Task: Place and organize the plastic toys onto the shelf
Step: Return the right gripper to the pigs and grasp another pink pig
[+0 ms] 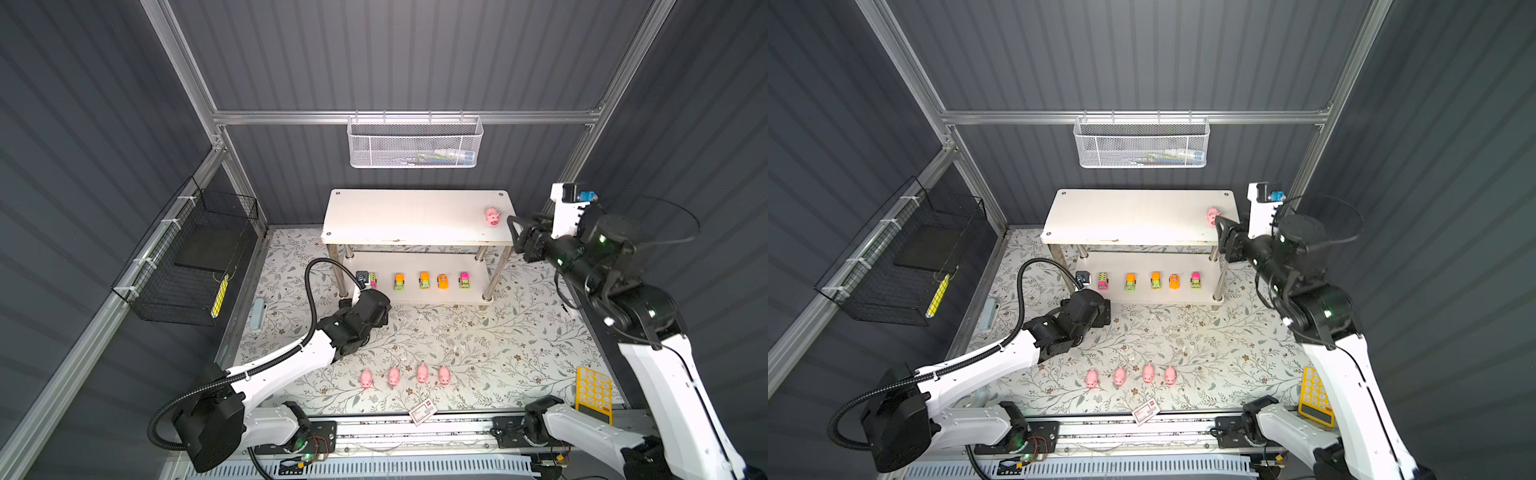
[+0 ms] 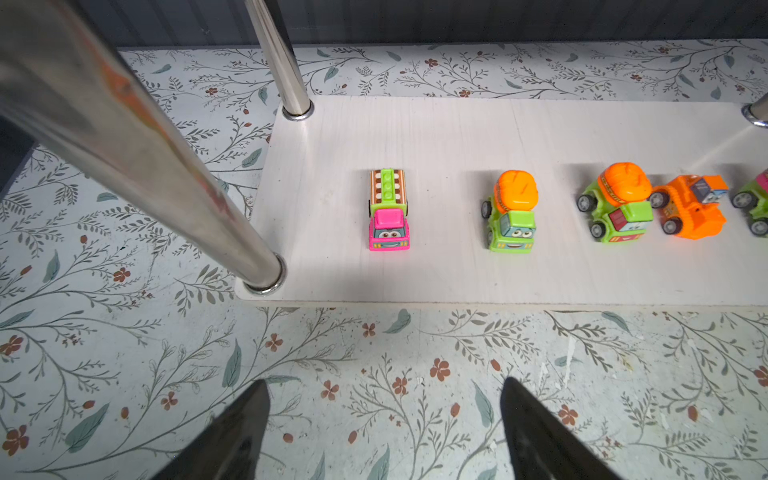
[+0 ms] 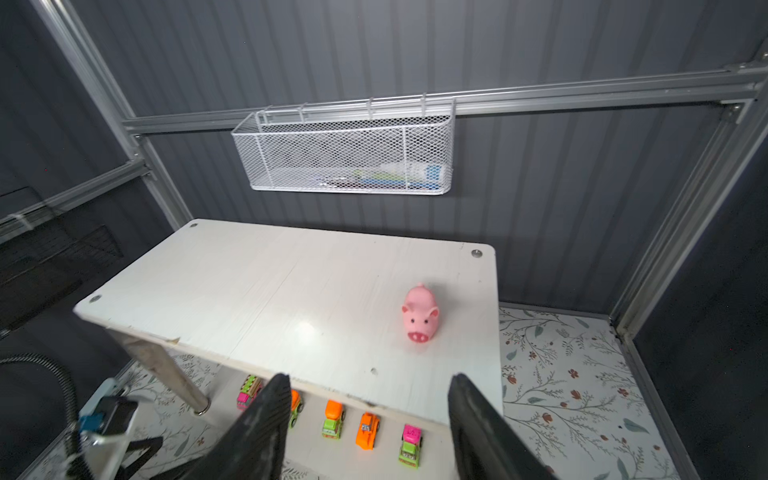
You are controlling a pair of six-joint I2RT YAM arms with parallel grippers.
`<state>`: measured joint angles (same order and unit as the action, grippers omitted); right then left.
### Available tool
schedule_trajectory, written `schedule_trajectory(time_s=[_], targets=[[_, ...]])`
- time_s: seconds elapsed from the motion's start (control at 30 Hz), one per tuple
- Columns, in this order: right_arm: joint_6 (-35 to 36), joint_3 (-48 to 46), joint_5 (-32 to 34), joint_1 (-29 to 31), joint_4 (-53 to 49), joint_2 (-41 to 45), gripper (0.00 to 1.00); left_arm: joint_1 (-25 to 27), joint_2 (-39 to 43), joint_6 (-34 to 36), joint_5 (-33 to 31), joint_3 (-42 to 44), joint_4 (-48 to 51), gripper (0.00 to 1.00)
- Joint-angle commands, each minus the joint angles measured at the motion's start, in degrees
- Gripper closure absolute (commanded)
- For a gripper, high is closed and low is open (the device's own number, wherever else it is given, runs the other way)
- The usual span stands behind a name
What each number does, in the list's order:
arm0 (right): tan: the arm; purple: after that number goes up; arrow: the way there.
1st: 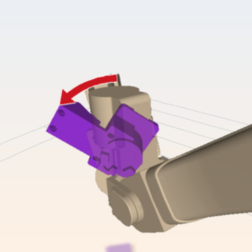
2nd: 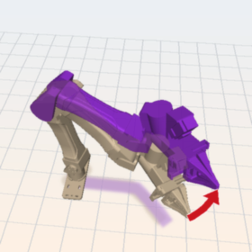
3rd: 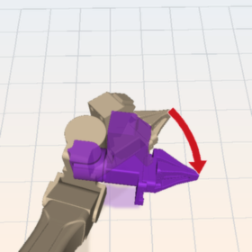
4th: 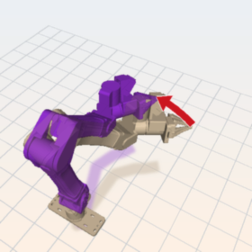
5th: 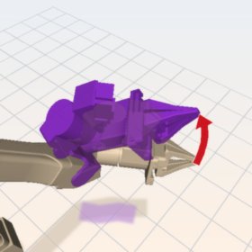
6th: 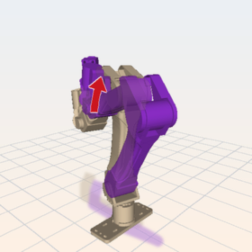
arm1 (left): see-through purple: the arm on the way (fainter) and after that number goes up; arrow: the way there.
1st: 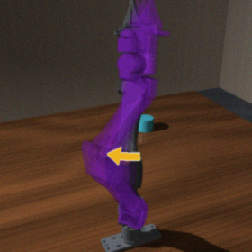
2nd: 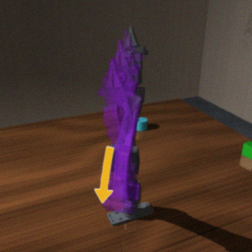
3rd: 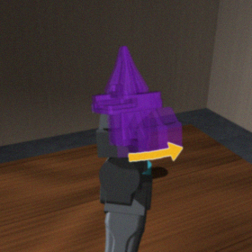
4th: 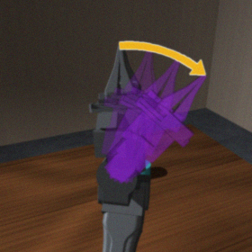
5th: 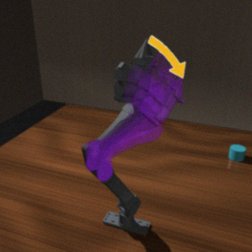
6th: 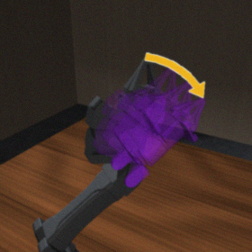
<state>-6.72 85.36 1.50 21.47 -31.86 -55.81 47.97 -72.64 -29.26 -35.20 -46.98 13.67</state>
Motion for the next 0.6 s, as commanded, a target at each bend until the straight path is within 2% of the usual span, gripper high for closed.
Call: schedule_trajectory(time_s=[0.0,0.1,0.2,0.4,0.57], targets=[[2.7,-5.4,2.1,4.9,0.7,4.3,0.37,-0.2,1.0,-1.5,-2.1,-0.3,-0.7,0.12],[2.3,-12.2,7.6,13.5,-1.5,8.1,0.36,-0.1,1.6,-1.6,-2.7,0.1,-1.6,0.12],[-2.7,-19.8,10.4,19.5,-3.1,10.4,0.36,-0.1,2.3,-1.9,-3.7,0.2,-1.9,0.12],[-14.3,-32.9,11.6,27.2,-3.4,12.0,0.35,-0.1,2.9,-1.9,-5.9,0.6,-1.9,0.12],[-23.0,-40.0,11.8,31.6,-3.6,8.9,0.33,-0.1,3.5,-2.0,-6.7,1.1,-2.2,0.12]])
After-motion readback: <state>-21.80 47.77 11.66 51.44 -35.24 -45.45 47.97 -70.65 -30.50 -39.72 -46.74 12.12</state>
